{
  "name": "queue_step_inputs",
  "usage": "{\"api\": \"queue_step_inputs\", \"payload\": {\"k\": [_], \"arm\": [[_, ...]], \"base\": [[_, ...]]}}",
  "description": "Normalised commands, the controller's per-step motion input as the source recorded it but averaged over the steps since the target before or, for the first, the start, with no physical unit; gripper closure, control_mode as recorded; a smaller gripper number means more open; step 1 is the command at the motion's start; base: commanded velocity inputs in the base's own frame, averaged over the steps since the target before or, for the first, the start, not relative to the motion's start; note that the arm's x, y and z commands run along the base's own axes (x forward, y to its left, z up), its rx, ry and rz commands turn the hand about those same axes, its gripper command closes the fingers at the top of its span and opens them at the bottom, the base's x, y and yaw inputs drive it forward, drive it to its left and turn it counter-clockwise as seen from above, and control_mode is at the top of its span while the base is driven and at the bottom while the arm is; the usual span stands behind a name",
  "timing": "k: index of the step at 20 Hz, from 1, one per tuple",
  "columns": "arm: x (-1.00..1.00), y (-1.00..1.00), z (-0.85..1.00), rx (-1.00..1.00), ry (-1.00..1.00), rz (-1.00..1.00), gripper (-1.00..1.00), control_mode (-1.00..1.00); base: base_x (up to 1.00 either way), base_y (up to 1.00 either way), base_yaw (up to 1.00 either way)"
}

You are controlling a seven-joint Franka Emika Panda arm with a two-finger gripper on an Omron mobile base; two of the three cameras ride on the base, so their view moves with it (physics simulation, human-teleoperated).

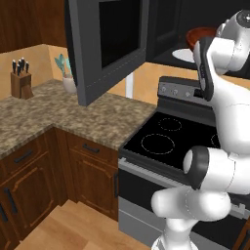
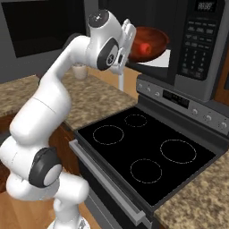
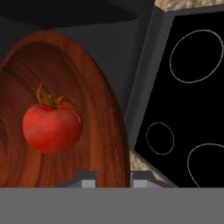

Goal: Pick the tomato from the sink and place it in the bowl. Then pick the bowl and place it in the microwave. Then close the microwave door and press the start button.

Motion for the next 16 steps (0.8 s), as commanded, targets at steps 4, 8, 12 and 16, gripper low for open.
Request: {"api": "queue_step_inputs", "payload": {"k": [4, 8, 12, 16], "arm": [[0.75, -0.13, -0.35, 0.00, 0.05, 0.00, 1.00, -1.00], [0.46, -0.14, -0.42, -0.01, 0.02, 0.00, 1.00, -1.00], [0.50, -0.15, -0.11, 0.00, 0.00, 0.00, 1.00, -1.00], [0.51, -0.17, 0.00, 0.00, 0.00, 0.00, 1.00, -1.00]], "base": [[0.00, 0.00, 0.00], [0.00, 0.00, 0.00], [0.00, 0.00, 0.00], [0.00, 0.00, 0.00]]}}
